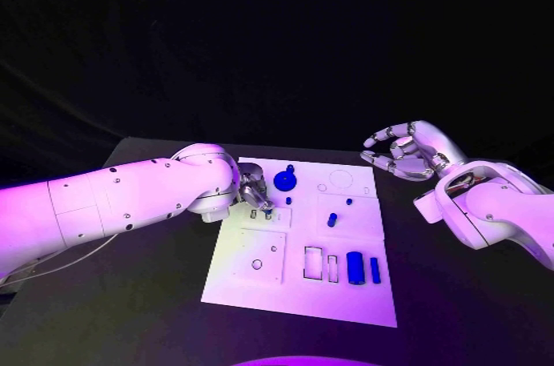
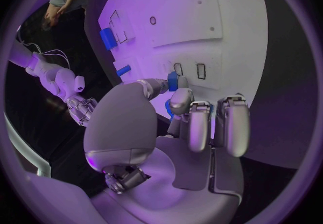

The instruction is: Assemble the parts on the task board

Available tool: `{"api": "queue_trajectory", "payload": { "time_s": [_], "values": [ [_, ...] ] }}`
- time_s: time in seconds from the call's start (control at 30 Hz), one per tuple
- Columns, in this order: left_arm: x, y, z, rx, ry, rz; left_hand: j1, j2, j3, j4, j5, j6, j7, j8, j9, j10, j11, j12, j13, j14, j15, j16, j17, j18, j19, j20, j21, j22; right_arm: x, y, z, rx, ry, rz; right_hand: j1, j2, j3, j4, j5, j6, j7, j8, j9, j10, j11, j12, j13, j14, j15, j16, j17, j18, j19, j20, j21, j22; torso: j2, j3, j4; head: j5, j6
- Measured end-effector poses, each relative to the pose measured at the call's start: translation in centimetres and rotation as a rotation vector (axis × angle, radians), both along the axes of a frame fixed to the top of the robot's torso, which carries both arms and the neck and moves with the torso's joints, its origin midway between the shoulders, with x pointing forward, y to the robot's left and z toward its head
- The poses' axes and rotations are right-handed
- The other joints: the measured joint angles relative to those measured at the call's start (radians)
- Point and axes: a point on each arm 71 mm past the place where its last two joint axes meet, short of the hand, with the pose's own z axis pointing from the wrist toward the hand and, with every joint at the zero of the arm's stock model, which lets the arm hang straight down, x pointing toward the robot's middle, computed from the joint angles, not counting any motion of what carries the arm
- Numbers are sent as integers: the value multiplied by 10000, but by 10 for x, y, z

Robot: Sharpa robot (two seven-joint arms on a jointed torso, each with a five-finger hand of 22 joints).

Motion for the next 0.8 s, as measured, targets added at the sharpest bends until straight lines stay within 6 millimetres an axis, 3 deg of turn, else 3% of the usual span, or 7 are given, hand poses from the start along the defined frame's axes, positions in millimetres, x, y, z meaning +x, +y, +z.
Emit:
{"api": "queue_trajectory", "payload": {
  "time_s": [0.5, 0.53, 0.57, 0.8],
  "values": [
    [0, -2, -5, 178, -6, -41, -92, -92, -46, -48, 39, 55, -19, -1, 59, 35, -34, 87, 80, -36, -35, 0, 0, 0, 0, 0, -1, -1, 0, 0, 0, 5, -8, 11, 0, 0, 0, 0, 40, 0, 0, 0, -2, 0, 0, 0, -2, 0, 0, 0, -1, -1, 0, 0, 1, -2, 5, 1, -1, 8, -29],
    [0, -2, -6, 189, 0, -47, -92, -91, -17, -77, 38, 55, -19, -1, 64, 35, -34, 87, 80, -36, -35, 0, 0, 0, 0, 0, -1, -1, 0, 0, 0, 5, -8, 12, 0, 0, 0, 0, 40, 0, 0, 0, -2, 0, 0, 0, -1, 0, 0, 0, -1, 0, 0, 0, 1, -3, 5, 1, -1, 8, -32],
    [0, -2, -6, 197, 5, -52, -119, -118, 434, -527, 34, 56, -18, -3, 64, 35, -34, 87, 80, -36, -35, 0, 0, 0, 0, 0, -1, -1, 0, 0, 0, 5, -8, 11, 0, 0, 0, 0, 40, 0, 0, 0, -2, 0, 0, 0, -2, 0, 0, 0, -2, 0, 0, 0, 1, -3, 5, 1, 0, 8, -35],
    [-1, -2, -7, 283, 59, -114, -187, -185, 407, -555, 34, 72, -2, 39, 63, 107, -33, 87, 99, -12, -58, 0, 0, 0, 0, 0, -2, -1, 0, 0, 0, 5, -8, 11, 0, 1, 0, 0, 40, 0, 0, 0, 6, 0, 0, 0, -2, 0, 0, 0, -2, -1, 0, 0, 1, -3, 3, 0, 7, 6, -49]
  ]
}}
